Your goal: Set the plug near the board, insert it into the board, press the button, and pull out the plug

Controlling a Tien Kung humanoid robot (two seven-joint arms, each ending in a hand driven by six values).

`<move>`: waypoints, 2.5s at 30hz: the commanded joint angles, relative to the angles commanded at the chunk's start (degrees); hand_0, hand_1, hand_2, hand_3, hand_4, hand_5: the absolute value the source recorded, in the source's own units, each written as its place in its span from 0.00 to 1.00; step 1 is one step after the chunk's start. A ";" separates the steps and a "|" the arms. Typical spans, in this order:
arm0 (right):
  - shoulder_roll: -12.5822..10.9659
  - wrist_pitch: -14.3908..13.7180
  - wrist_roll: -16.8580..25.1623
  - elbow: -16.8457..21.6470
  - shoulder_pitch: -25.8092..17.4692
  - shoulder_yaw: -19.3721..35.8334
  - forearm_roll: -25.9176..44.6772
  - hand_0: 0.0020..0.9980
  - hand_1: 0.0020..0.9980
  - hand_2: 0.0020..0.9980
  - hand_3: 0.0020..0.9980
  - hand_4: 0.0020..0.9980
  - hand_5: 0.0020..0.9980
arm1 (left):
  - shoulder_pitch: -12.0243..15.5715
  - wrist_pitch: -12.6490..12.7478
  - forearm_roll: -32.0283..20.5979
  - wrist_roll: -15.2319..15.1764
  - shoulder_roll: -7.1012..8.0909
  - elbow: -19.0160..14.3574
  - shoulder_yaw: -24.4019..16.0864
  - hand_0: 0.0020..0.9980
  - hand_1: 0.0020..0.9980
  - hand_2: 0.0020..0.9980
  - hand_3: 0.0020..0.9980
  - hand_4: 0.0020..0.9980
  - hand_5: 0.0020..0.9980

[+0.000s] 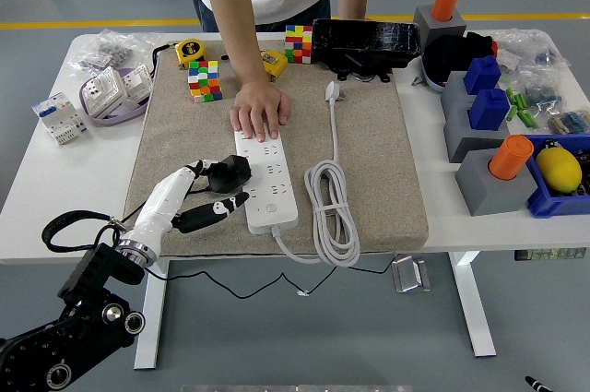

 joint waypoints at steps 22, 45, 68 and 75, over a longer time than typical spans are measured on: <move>-0.05 -0.01 0.02 0.17 0.02 0.15 -0.04 0.61 0.64 0.66 0.55 0.95 0.49 | -4.86 -0.94 1.66 1.34 -0.86 0.83 4.02 0.79 0.82 0.81 0.79 0.91 0.72; -0.09 0.00 0.08 0.17 -0.03 0.08 0.12 0.61 0.64 0.66 0.55 0.95 0.49 | -9.35 -1.78 2.63 2.22 -2.54 0.83 8.36 0.78 0.81 0.80 0.78 0.90 0.72; -0.03 -0.17 0.53 0.26 -0.06 0.17 0.12 0.61 0.64 0.65 0.55 0.95 0.49 | -9.36 -1.13 1.59 0.73 -2.14 -2.13 7.63 0.78 0.81 0.79 0.77 0.90 0.72; -0.06 -0.15 0.50 0.26 -0.11 0.09 0.03 0.61 0.64 0.65 0.55 0.95 0.49 | -8.39 -2.05 -1.91 -0.12 -0.58 -10.76 5.75 0.66 0.71 0.71 0.76 0.90 0.71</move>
